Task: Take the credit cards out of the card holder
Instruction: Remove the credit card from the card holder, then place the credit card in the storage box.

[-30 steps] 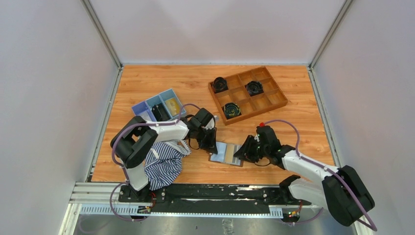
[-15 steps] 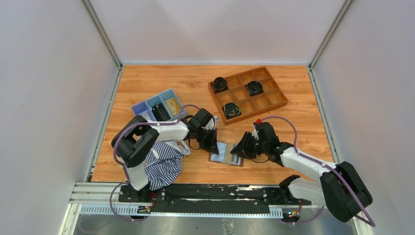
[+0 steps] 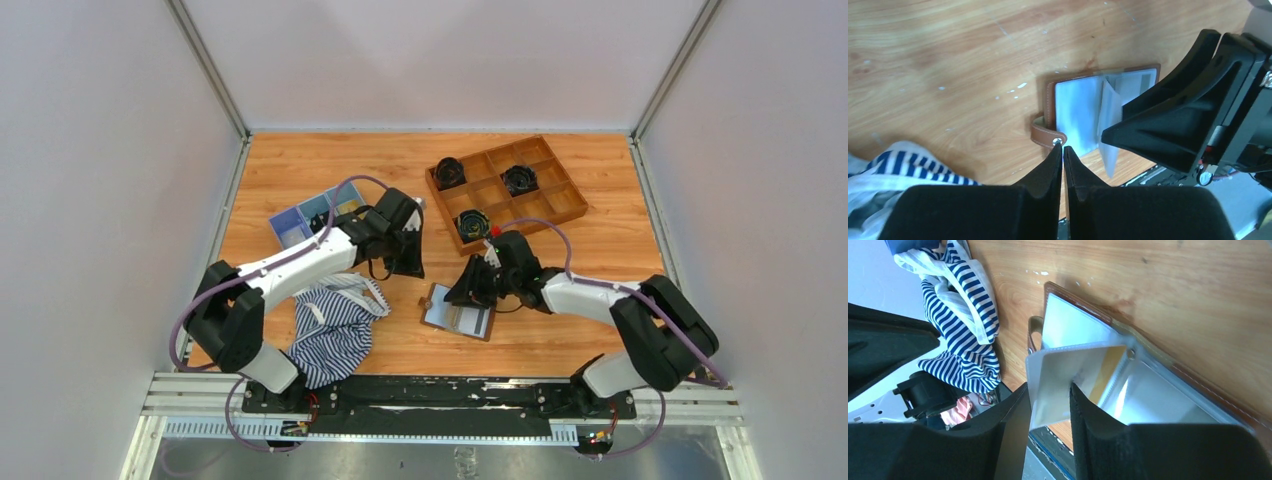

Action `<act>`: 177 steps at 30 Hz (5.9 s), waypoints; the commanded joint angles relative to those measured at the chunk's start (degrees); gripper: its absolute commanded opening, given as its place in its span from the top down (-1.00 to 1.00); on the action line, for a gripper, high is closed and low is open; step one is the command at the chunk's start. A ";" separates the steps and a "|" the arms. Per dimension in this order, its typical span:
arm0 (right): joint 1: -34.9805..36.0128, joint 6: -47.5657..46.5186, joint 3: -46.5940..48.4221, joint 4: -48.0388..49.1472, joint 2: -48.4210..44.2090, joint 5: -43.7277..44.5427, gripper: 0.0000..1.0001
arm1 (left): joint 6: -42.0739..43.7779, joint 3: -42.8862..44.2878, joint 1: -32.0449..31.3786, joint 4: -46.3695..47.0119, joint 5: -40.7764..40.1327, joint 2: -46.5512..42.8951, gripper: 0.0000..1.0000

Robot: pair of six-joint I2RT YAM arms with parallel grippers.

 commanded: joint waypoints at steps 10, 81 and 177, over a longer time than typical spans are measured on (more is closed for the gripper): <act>2.17 -1.13 0.11 -1.78 -4.49 3.61 0.11 | -3.61 -7.46 1.82 8.16 6.87 -6.31 0.62; -10.56 1.05 -19.38 -11.40 -36.44 5.42 1.00 | -2.28 -10.97 -0.29 10.59 7.03 1.33 0.61; -13.92 -1.61 -12.93 -13.77 -38.27 -4.11 -0.47 | 3.87 18.10 34.86 -7.81 0.81 15.47 1.00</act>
